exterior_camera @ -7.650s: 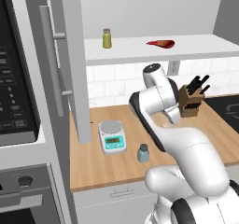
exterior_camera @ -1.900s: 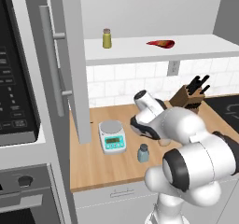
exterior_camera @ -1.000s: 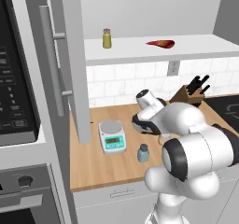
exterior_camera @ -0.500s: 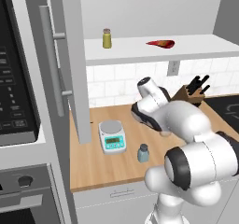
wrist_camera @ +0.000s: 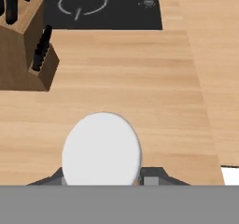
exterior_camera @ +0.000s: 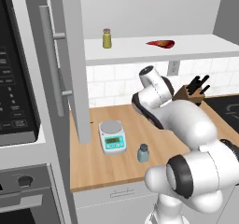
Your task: Put the shaker and condiment bottle from the counter next to their counterparts in the cabinet.
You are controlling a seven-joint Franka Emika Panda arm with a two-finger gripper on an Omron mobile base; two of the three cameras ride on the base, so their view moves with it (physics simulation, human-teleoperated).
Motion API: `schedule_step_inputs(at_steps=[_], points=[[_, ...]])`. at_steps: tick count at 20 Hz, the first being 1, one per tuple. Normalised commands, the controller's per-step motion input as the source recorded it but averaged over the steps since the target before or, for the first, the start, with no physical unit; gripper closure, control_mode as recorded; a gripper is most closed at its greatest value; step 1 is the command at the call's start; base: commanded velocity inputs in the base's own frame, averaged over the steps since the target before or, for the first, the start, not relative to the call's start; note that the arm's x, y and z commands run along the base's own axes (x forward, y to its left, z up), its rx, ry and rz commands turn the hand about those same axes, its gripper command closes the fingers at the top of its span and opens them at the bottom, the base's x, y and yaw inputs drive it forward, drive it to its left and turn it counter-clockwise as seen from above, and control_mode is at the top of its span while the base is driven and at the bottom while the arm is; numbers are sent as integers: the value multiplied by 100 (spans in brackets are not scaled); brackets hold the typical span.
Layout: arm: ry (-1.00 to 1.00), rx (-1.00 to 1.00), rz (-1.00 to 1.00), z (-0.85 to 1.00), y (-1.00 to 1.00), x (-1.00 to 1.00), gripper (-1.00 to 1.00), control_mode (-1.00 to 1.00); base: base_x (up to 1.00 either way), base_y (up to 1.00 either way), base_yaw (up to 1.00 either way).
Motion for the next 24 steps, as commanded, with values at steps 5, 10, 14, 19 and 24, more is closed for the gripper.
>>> schedule_step_inputs(at_steps=[5,10,14,19,24], points=[[-1,-5,1,41,0,0,100,-100,0,0,0],[0,-4,1,48,0,0,100,-100,0,0,0],[0,-1,6,52,0,0,100,-100,0,0,0],[0,0,11,59,0,0,100,-100,0,0,0],[-6,0,15,61,0,-2,100,-100,0,0,0]])
